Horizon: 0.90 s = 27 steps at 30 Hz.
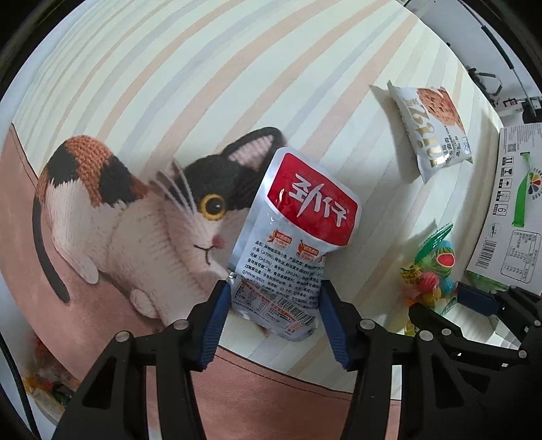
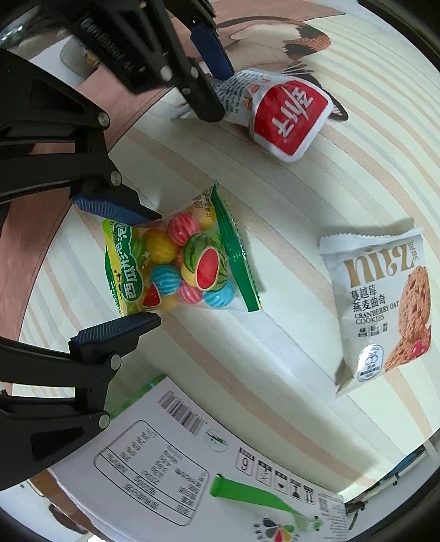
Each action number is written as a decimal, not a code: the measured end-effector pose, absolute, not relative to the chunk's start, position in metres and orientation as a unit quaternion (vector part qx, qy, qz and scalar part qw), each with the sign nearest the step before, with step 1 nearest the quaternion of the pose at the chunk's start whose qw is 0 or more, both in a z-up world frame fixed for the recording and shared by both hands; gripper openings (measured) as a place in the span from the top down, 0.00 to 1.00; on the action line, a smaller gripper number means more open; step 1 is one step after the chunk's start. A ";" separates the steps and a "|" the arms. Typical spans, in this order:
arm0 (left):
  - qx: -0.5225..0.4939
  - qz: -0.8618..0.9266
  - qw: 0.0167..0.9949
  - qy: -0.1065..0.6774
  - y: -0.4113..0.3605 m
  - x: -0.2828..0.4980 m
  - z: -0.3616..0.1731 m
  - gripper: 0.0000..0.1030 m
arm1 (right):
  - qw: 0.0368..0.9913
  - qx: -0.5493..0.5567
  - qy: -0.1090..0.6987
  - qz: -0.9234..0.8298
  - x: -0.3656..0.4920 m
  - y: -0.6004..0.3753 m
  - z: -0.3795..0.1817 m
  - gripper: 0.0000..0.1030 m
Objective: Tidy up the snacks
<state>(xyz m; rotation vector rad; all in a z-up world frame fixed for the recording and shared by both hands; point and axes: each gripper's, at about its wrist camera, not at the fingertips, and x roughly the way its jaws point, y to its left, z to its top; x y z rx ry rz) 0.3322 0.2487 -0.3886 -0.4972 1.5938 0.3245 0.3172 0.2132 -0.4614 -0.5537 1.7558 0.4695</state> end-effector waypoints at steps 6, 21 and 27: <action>-0.175 0.133 0.650 0.728 0.248 0.347 -0.397 0.36 | 0.585 -0.226 0.753 0.199 0.302 0.202 -0.465 0.47; -0.095 0.117 0.688 0.710 0.198 0.375 -0.388 0.63 | 0.582 -0.222 0.755 0.205 0.303 0.181 -0.472 0.47; -0.101 0.104 0.698 0.701 0.186 0.369 -0.375 0.73 | 0.590 -0.219 0.747 0.214 0.302 0.175 -0.453 0.48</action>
